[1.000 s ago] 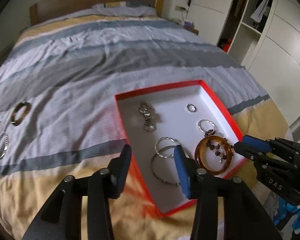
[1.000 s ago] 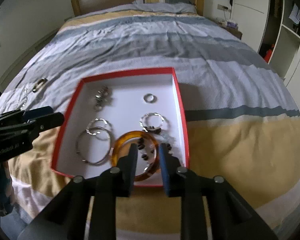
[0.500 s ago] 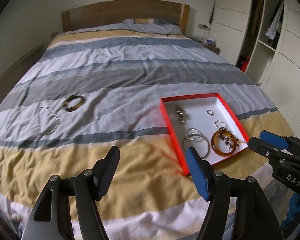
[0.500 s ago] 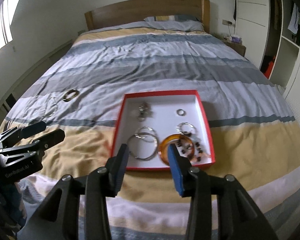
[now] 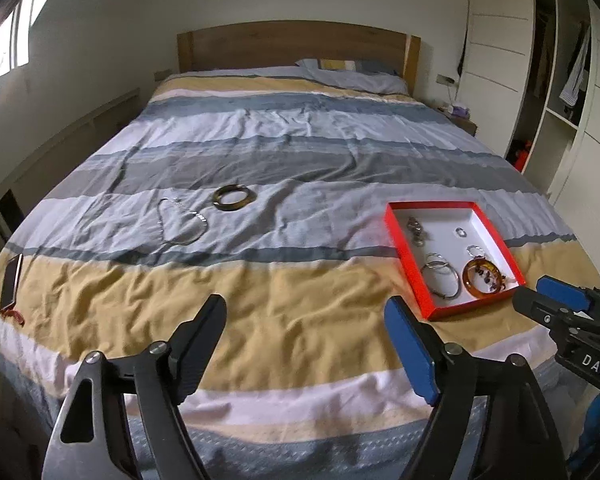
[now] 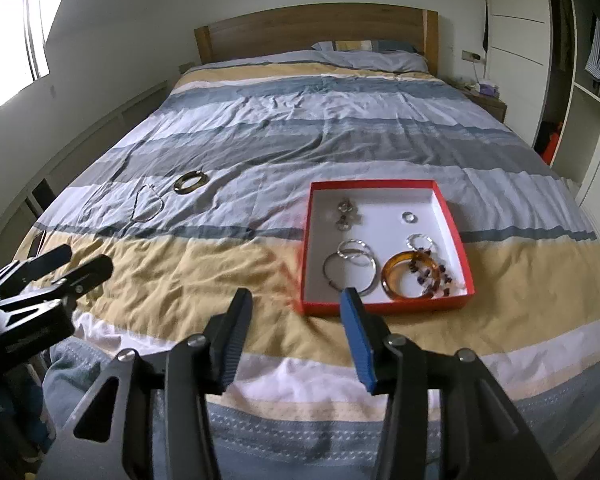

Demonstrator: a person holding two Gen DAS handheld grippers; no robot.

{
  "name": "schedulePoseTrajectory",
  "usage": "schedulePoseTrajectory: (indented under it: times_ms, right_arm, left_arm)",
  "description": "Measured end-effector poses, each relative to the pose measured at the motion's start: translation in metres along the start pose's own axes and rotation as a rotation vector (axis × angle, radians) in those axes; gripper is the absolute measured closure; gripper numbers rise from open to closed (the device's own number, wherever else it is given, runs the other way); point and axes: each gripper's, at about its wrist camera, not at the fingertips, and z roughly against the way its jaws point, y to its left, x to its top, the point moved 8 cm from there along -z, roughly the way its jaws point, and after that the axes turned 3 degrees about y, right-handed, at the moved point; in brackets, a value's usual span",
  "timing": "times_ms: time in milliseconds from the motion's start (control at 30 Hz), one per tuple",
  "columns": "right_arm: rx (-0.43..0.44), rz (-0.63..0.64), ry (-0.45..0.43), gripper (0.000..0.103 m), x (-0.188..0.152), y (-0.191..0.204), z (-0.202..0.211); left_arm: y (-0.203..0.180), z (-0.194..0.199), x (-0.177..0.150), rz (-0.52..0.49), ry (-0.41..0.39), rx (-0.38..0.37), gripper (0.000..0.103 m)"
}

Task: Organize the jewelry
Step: 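Withdraw both open tools from the box back over the bed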

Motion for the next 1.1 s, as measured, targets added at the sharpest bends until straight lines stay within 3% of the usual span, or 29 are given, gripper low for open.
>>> schedulePoseTrajectory:
  times_ms: [600,1100]
  right_arm:
    - [-0.037,0.031,-0.043,0.042,-0.018,0.028,0.026]
    - [-0.052,0.061,-0.093,0.039,-0.034,0.042,0.057]
  left_arm:
    - [0.031,0.049,-0.025,0.025,-0.055,0.067,0.016]
    - [0.041,0.087,-0.043,0.043,-0.107,0.088,0.015]
